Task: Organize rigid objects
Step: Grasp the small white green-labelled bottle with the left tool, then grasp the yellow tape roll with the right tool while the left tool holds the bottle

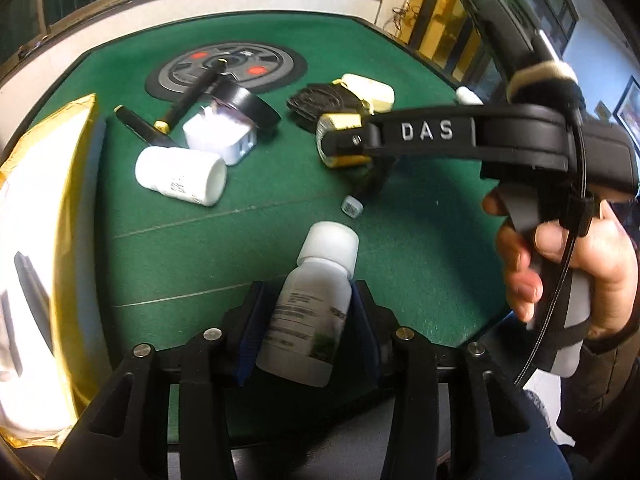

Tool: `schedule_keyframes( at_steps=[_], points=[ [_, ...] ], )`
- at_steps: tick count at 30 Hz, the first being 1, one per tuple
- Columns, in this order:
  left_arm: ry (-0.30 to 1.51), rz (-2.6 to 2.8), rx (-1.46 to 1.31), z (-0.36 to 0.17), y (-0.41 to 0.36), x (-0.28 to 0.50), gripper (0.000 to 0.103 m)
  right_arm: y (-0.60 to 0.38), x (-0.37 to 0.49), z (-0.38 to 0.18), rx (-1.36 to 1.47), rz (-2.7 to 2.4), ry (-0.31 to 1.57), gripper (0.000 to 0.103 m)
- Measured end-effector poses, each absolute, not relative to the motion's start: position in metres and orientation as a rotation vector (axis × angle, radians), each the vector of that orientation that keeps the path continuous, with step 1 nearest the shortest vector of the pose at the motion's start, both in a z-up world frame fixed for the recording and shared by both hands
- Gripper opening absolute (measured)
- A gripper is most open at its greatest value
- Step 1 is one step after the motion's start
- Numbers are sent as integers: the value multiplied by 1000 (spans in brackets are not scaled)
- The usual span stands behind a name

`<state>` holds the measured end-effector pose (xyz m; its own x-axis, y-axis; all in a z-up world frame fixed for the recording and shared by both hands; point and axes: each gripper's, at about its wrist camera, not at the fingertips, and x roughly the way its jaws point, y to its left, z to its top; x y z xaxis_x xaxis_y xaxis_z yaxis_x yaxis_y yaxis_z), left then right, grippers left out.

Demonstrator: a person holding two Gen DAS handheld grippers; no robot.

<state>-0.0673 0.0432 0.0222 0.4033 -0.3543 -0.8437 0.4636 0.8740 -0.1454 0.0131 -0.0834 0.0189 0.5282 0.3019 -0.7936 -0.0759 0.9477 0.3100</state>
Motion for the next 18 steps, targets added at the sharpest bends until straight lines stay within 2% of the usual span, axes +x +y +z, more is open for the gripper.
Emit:
schedule_keyframes(
  at_steps=[3,6,18],
  points=[
    [1027,-523,130,20,41,-68,41,-83,10,19,222,227,981,34],
    [1020,-538,135,20,40,-69,34,-83,6,19,199,224,976,34],
    [983,-538,5,35,63,-68,33,-77,-15,50,186,282,883,34]
  ],
)
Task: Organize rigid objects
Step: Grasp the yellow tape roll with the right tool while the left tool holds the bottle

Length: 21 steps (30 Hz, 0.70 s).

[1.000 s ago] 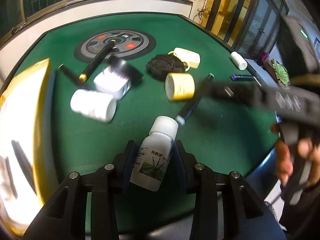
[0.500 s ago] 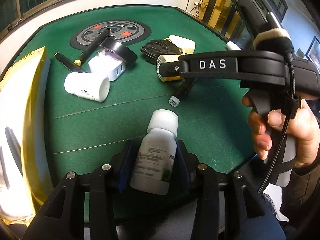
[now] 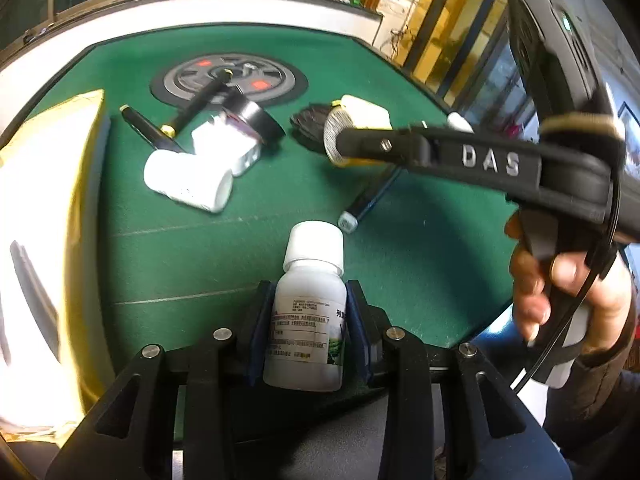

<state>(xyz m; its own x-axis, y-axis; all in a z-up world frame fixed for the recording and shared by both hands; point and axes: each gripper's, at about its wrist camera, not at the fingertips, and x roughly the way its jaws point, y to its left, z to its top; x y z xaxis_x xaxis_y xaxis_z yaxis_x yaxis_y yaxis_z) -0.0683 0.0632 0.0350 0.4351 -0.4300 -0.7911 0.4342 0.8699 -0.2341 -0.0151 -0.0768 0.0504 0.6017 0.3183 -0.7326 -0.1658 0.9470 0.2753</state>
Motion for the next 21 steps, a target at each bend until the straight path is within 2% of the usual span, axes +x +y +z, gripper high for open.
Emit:
schedule_keyframes(
  at_steps=[21],
  points=[
    [852,-330,15,82,107,-44,33,-62,-22,58,173,322,854,34]
  ],
)
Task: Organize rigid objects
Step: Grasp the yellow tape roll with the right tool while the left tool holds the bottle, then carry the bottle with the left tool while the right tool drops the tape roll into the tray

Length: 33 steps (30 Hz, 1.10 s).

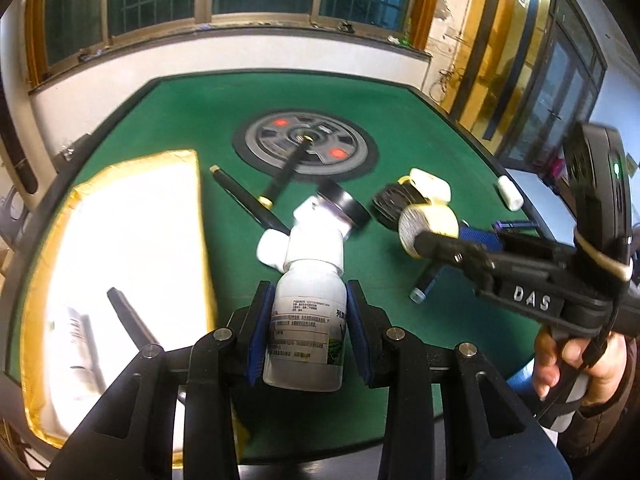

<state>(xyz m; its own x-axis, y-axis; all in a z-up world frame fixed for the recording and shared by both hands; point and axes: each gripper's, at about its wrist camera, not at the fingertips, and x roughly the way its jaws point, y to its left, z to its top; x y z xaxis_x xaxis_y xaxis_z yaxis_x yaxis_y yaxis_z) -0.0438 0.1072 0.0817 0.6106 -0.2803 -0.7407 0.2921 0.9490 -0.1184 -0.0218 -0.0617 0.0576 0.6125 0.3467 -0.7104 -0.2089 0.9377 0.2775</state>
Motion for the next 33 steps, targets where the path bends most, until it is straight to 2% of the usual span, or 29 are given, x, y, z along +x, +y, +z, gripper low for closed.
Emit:
schedule_keyframes(
  at_steps=[14,20,27,33],
  points=[
    [821,-190,-56,92,158,-21,33,-53,-25,60,166,344,846,34],
    [903,-133,-121,68,185,12,33,-45,-26,59,159,360,848,34],
    [1023,-145,-154,26,182,20,33,-38,-29,59,145,370,855,34],
    [1036,-157,-143,25,184,15,33,-24,-20,64,125,403,863,34]
  ],
)
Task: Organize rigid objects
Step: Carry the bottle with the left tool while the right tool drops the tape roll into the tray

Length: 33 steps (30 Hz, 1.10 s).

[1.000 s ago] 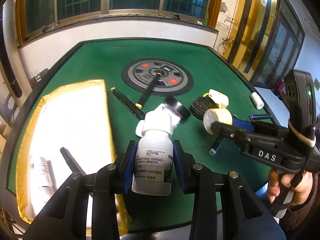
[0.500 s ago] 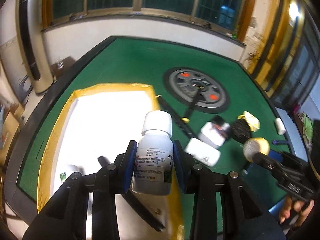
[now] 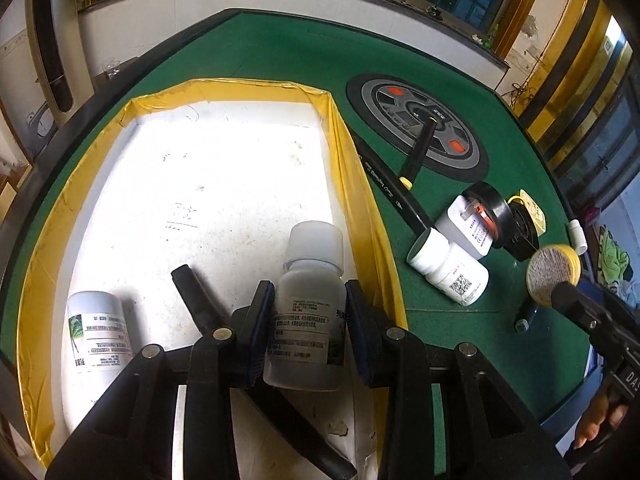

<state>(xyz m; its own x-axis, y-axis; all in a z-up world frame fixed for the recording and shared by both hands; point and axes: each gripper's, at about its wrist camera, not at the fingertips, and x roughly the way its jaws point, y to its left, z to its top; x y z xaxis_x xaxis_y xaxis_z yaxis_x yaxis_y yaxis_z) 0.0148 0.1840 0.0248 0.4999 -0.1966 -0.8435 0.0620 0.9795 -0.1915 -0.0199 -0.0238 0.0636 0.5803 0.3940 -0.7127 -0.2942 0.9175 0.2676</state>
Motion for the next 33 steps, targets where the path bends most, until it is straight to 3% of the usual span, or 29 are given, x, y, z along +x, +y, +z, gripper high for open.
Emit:
schedule_keyframes(
  at_steps=[15,33],
  points=[
    [1046,-217,-112,20,198,-6,34,63,31,75,91,718,892,34],
    [1029,-210,-122,22,201,-13,34,151,75,40,-216,814,891,34]
  ],
)
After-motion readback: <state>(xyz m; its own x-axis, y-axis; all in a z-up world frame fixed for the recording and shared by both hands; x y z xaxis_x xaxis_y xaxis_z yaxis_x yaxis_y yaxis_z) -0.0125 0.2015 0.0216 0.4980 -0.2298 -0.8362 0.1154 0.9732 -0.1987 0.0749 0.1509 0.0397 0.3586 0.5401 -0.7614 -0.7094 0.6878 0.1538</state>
